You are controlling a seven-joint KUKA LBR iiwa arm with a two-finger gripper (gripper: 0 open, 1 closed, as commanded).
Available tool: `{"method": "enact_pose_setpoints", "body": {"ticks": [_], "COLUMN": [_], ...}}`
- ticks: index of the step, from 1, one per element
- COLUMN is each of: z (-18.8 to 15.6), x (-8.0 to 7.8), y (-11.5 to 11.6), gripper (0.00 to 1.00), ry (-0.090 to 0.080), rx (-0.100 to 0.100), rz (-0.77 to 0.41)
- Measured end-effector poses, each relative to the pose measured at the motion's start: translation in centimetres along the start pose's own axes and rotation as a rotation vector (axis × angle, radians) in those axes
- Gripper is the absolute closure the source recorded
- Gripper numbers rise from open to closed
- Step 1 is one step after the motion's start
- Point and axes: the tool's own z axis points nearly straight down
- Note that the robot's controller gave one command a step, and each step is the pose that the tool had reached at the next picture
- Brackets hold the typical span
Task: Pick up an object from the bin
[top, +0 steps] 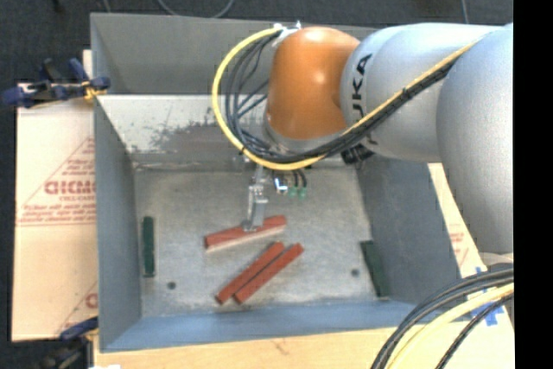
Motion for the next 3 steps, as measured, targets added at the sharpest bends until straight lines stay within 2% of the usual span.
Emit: {"method": "enact_pose_setpoints", "body": {"ticks": [1, 2, 3], "z": [8.5, 8.2, -6.5], "x": [11.3, 11.1, 7.2], "y": [0.0, 0.1, -2.0], "gripper": [0.0, 1.0, 1.0], "ry": [0.0, 0.0, -0.009], "rx": [0.002, 0.0, 0.002], "rz": [-0.046, -0.044, -0.055]}}
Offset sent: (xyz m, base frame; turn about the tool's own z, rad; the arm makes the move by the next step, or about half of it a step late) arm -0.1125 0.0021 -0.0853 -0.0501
